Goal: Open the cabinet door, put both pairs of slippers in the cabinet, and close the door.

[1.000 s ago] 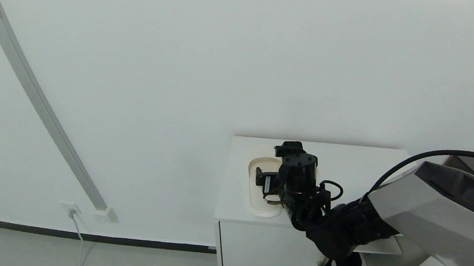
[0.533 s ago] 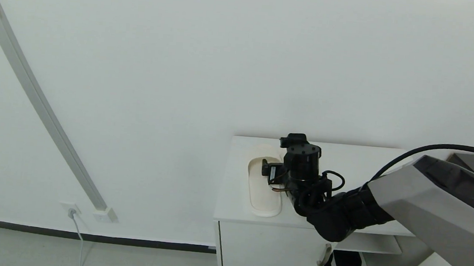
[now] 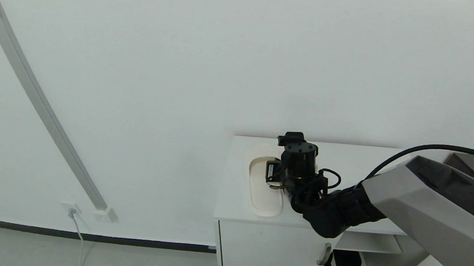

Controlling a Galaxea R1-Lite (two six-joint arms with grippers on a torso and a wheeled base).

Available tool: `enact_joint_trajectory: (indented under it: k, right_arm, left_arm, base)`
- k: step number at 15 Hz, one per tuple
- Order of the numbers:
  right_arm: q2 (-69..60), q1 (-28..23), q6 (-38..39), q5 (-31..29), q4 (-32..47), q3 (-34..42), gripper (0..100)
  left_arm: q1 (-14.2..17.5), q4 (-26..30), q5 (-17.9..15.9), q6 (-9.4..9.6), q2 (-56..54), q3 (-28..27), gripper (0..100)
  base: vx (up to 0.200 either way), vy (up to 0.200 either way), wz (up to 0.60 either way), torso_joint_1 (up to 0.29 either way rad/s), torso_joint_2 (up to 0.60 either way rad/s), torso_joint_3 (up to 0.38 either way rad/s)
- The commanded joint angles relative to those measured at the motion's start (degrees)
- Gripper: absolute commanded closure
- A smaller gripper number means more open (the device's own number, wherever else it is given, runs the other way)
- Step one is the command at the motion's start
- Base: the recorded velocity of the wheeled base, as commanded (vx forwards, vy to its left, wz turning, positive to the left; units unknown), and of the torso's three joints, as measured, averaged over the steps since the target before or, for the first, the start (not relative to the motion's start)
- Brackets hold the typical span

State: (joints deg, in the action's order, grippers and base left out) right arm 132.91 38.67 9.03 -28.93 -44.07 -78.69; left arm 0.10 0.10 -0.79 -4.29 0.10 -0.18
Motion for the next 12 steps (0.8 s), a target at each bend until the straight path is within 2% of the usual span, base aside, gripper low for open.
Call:
enact_joint_trajectory:
  k: [1, 4, 6, 10, 12]
  right_arm:
    - [0.1, 0.3, 0.0, 0.0, -0.1, 0.0, 100]
    - [-1.5, 0.9, -0.4, 0.0, -0.1, 0.9, 100]
    - [-5.6, 1.9, -0.8, 0.3, -0.2, 4.6, 100]
    - [-19.0, 4.5, -0.8, 6.4, -0.4, 17.8, 100]
    - [-26.7, 4.7, -0.7, 12.4, -0.4, 26.1, 100]
  left_arm:
    - [0.0, 0.0, 0.0, -0.02, 0.1, 0.0, 100]
    - [0.0, 0.0, 0.0, -0.02, 0.1, 0.0, 100]
    - [0.0, 0.0, 0.0, -0.02, 0.1, 0.0, 100]
    - [0.0, 0.0, 0.0, -0.02, 0.1, 0.0, 100]
    - [0.0, 0.0, 0.0, -0.02, 0.0, 0.0, 100]
  base:
    - [0.0, 0.0, 0.0, 0.0, 0.0, 0.0]
    - [0.0, 0.0, 0.0, 0.0, 0.0, 0.0]
    - [0.0, 0.0, 0.0, 0.0, 0.0, 0.0]
    - [0.0, 0.0, 0.0, 0.0, 0.0, 0.0]
    - [0.0, 0.0, 0.0, 0.0, 0.0, 0.0]
